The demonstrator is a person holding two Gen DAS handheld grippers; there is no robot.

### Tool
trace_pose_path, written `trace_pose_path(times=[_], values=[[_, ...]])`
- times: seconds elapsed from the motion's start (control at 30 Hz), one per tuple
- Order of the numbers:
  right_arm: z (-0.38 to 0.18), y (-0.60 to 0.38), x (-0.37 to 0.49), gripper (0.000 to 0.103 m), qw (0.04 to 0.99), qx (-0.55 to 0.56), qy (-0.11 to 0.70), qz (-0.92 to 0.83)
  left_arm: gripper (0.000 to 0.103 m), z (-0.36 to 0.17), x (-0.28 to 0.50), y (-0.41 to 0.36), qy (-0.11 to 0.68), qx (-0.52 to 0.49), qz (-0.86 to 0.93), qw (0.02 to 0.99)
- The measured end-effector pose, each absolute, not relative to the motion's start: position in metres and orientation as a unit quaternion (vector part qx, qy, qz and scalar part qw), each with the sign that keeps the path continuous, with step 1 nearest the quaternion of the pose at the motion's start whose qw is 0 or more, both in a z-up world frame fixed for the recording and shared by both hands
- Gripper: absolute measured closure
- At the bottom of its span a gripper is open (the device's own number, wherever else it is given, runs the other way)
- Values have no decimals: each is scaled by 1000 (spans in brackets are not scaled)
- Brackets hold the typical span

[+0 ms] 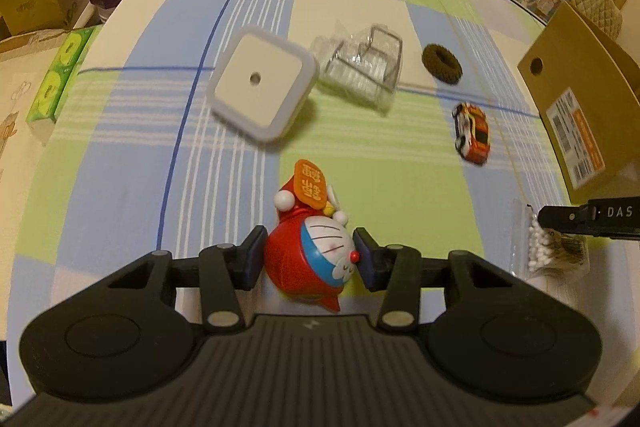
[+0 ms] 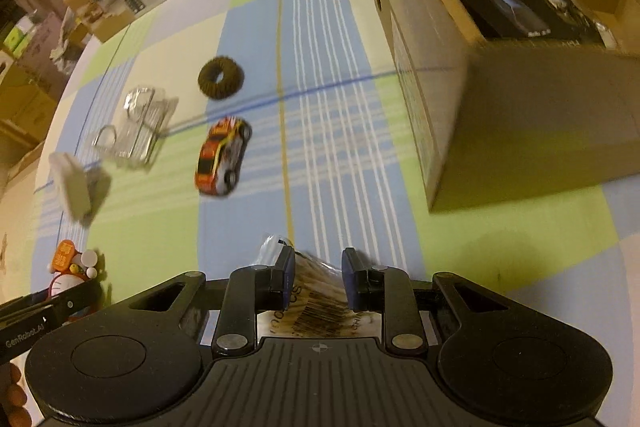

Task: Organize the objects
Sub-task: 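Lift the cotton swab bag with the right tool while the left tool grasps the red Doraemon toy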

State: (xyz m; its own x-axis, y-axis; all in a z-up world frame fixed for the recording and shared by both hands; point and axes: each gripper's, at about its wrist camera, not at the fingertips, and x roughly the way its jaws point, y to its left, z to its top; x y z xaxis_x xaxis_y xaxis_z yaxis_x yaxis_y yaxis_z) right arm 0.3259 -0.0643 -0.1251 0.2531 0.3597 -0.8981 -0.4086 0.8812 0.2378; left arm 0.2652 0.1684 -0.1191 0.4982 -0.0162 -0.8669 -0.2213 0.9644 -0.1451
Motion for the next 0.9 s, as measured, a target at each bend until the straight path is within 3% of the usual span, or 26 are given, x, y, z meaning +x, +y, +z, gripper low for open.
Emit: trace_pose_path(times=[0.2,0.27,0.33,0.4,0.63,0.8,0.87,0.9], values=[[-124,-77,321,78,765,-38,567,302,62,-118,245,162,505,-114,54,854],[-120,-86,321,68,761,-37,552,337,62,-117,241,162,506,-115,56,853],[-113,-93,320,36,757,-50,532,376,62,-117,240,161,506,-118,59,852],[-104,-97,314,31,754,-80,497,423,62,-117,239,160,506,-119,61,852],[-113,-83,275,30,679,-276,410,543,60,-117,235,151,506,-116,61,852],[-129,-74,269,31,660,-324,390,554,57,-117,235,146,506,-118,67,852],[-134,-73,271,35,661,-323,395,551,53,-116,235,146,504,-119,72,853],[-136,-72,273,47,663,-319,396,549,52,-115,235,145,503,-117,74,853]])
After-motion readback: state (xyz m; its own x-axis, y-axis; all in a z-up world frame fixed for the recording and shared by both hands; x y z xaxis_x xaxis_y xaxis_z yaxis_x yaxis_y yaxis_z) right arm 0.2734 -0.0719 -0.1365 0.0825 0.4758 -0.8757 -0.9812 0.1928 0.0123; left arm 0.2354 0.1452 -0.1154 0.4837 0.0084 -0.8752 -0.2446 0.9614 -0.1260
